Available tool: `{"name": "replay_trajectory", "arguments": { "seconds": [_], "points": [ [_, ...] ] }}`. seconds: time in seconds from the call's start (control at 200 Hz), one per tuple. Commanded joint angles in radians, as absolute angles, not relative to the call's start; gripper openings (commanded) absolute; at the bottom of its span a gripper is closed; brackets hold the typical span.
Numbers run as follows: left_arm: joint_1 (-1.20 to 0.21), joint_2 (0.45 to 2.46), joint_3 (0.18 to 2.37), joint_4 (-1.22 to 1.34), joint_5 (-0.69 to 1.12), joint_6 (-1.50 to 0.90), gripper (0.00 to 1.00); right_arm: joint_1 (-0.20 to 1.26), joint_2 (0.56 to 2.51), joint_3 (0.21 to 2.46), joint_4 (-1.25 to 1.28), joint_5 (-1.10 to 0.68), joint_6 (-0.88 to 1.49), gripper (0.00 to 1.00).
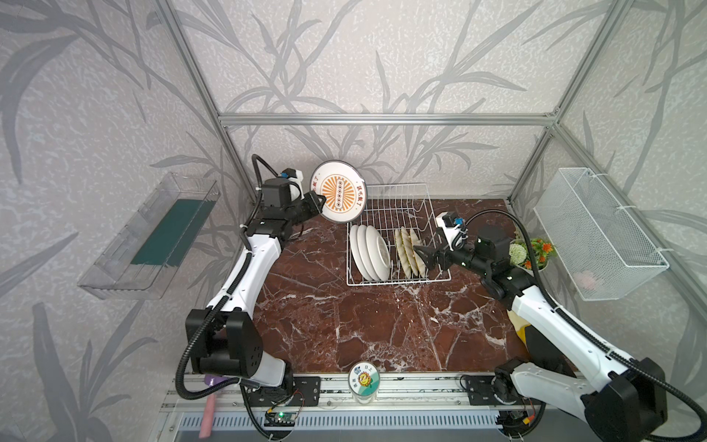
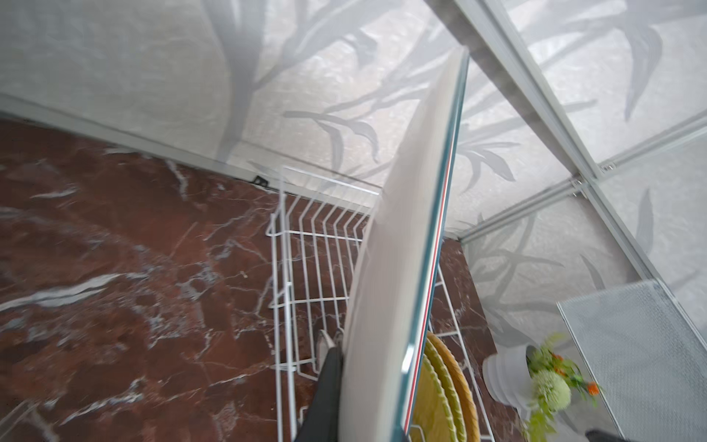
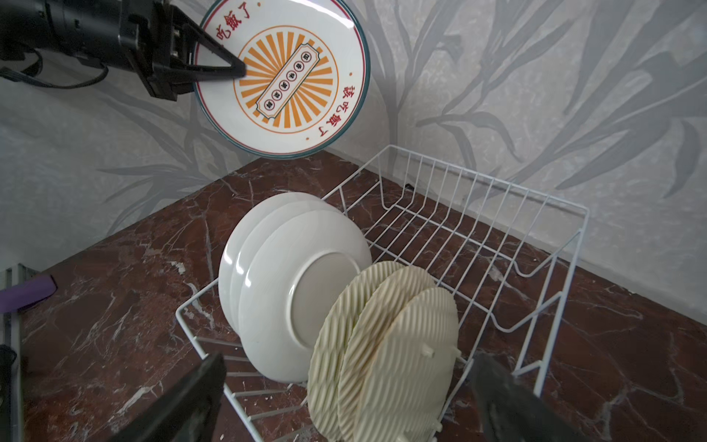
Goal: Unload the plates from the dish rack
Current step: Place a plate at the top-left of the table.
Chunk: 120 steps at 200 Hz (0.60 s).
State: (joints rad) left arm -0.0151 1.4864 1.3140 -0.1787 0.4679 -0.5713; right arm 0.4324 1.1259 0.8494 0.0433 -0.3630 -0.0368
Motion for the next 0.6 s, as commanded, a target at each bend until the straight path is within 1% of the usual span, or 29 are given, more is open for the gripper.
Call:
{"name": "replay_trajectory", "arguments": {
  "seconds": [0.0, 0.2, 0.415, 0.595],
  "points": [
    [0.029, 1.446, 1.261, -0.085, 0.431, -0.673, 0.0, 0.474, 1.107, 0.818, 0.109, -0.362, -0.047, 0.99],
    [0.085, 1.443, 1.161, -0.044, 0.428, -0.715, 0.0, 0.519, 1.132, 0.82, 0.137, -0.35, -0.038, 0.99],
    [0.137, 1.447, 1.039, 0.025, 0.407, -0.767, 0.0, 0.525, 1.125, 0.844, 0.121, -0.341, -0.055, 0.99],
    [0.177, 1.505, 1.019, 0.031, 0.43, -0.745, 0.0, 0.525, 1.124, 0.86, 0.083, -0.33, -0.075, 0.99]
  ]
}}
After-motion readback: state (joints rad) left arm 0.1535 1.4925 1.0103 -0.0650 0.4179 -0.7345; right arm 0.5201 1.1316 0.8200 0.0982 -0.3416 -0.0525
